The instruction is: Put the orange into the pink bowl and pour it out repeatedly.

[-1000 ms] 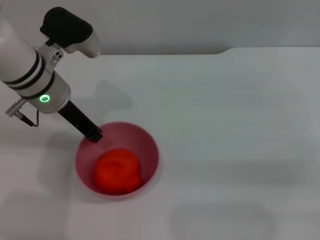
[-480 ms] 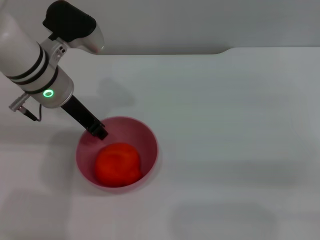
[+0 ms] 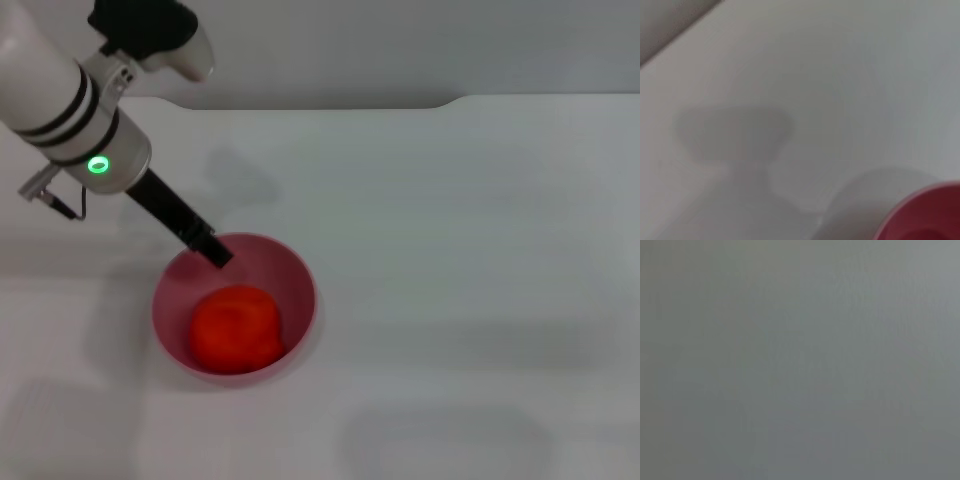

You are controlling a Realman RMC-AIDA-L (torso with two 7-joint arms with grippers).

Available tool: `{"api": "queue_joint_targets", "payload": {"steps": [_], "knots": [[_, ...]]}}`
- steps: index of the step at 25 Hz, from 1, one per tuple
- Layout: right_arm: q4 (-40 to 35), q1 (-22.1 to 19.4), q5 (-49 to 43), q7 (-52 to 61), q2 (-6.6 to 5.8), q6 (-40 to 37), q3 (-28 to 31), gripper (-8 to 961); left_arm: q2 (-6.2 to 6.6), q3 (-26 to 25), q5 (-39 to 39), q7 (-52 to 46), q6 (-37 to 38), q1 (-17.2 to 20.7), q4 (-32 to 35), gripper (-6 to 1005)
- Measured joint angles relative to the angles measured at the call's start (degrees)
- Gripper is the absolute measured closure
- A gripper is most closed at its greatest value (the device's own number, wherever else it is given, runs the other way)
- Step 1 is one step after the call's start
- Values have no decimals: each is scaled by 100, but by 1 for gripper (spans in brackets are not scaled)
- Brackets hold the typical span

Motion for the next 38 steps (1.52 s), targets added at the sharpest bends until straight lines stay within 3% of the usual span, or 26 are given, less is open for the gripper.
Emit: {"api": "queue_joint_targets", "payload": {"steps": [3,6,13,18,19,20,23,24,25,27,29,30,31,32,38], "knots": [[32,1,12,5,0,-14,0,314,-26,-76,-151,21,139,0,574,327],[37,1,13,9,0,-30,-11,314,-31,-121,-328,86,130,0,732,284],[39,1,13,83,0,-42,-85,312,-37,-920,-2945,1815,-773,122,937,198],[46,1,13,83,9,-46,-169,312,-49,-1302,-6311,4215,-1710,759,304,198],[66,0,13,83,12,-46,-187,313,-49,-1302,-6311,4215,-1710,759,304,198],[96,2,13,83,14,-46,-201,313,-60,-1280,-7850,5474,-1953,1082,-56,198],[242,52,22,83,25,-49,-198,313,-102,-1224,-9175,6876,-2095,1420,-504,198],[302,79,47,82,27,-51,-185,313,-102,-1224,-9175,6876,-2095,1420,-504,198],[366,98,129,80,29,-52,-180,314,-126,-1202,-10142,8008,-2204,1653,-915,198],[485,123,354,63,29,-54,-174,314,-130,-1190,-10804,8844,-2274,1803,-1232,198],[623,143,716,41,24,-54,-170,314,-130,-1190,-10804,8844,-2274,1803,-1232,198],[676,148,863,40,19,-55,-163,314,-130,-1185,-11285,9424,-2318,1926,-1493,198],[732,155,1003,37,16,-54,-145,314,-132,-1178,-12300,10570,-2304,2203,-2003,198],[781,159,1104,35,13,-55,-110,314,-138,-1154,-12623,10902,-2267,2310,-2171,198],[1039,209,1211,26,10,-92,310,314,-136,-1022,-13546,11721,-2077,2630,-2729,198]]}}
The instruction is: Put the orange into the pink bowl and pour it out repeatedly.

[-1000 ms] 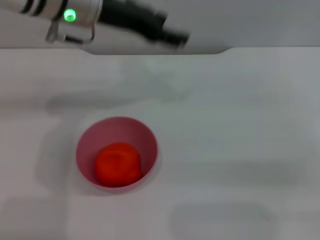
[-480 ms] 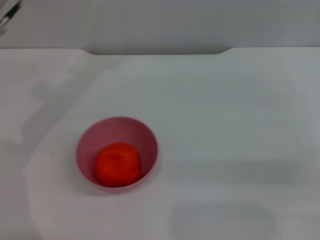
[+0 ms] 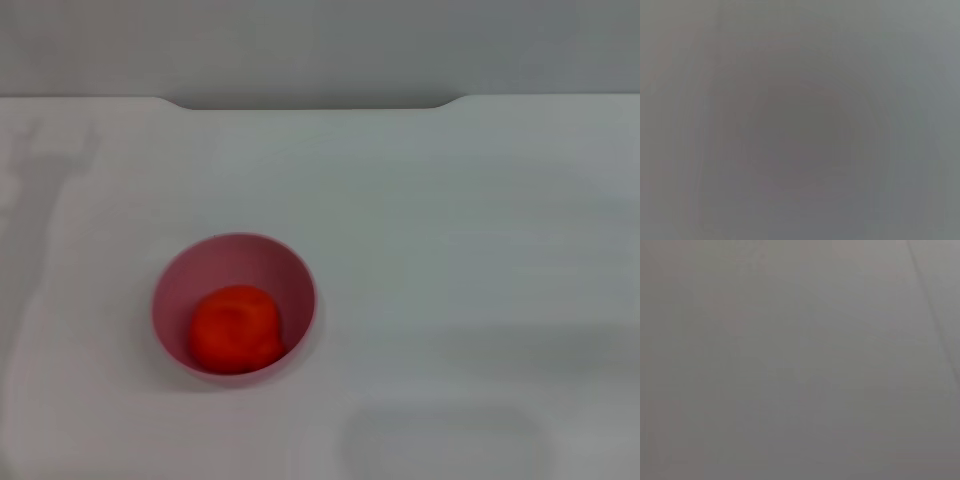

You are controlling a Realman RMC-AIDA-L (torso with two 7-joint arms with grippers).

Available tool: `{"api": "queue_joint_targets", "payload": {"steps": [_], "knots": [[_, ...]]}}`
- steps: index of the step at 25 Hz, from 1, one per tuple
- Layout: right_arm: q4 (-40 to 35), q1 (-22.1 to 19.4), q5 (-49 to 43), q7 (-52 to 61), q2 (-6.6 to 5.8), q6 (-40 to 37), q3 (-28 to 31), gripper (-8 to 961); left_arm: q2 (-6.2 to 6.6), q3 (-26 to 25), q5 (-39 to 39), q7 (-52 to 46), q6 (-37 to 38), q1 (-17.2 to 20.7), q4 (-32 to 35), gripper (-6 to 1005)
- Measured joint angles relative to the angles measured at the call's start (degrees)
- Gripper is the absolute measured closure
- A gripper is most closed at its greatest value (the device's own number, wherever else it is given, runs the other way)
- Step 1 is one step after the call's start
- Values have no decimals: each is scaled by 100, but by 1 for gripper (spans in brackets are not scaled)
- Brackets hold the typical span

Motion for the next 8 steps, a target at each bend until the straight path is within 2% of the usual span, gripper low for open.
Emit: {"api": "queue_joint_targets", "payload": {"steps": [8], "knots": [[361,228,19,-5,-5,-36,246,314,51,-38,-164,200,21,157,-376,198]]}}
